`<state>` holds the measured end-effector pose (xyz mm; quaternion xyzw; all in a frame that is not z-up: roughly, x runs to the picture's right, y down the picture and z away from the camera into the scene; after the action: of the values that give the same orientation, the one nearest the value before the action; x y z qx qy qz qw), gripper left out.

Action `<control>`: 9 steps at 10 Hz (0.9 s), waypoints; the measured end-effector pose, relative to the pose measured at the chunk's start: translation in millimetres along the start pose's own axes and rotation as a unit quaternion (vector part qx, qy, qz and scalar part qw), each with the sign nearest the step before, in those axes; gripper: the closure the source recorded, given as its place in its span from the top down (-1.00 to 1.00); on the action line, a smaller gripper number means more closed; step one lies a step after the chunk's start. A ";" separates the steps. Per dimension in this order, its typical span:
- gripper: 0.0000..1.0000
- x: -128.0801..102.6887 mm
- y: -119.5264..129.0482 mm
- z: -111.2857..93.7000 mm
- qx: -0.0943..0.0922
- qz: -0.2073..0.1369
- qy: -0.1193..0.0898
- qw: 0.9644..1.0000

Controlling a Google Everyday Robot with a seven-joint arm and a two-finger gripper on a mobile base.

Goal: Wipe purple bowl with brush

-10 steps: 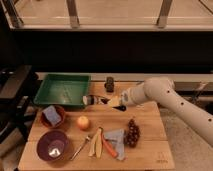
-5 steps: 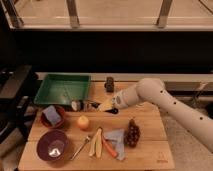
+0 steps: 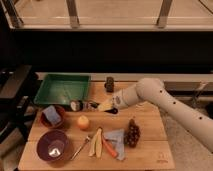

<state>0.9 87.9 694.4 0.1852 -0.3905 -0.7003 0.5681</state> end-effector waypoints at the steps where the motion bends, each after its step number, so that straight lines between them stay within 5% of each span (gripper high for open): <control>1: -1.00 1.3 -10.3 2.5 0.007 -0.021 -0.001 1.000; 5: -1.00 0.2 -86.9 48.8 0.050 -0.135 -0.016 0.989; 9: -1.00 -43.2 -135.8 86.4 0.100 -0.219 -0.043 0.970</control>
<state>-135.9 164.2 637.7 0.2919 -0.4326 -0.7723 0.3623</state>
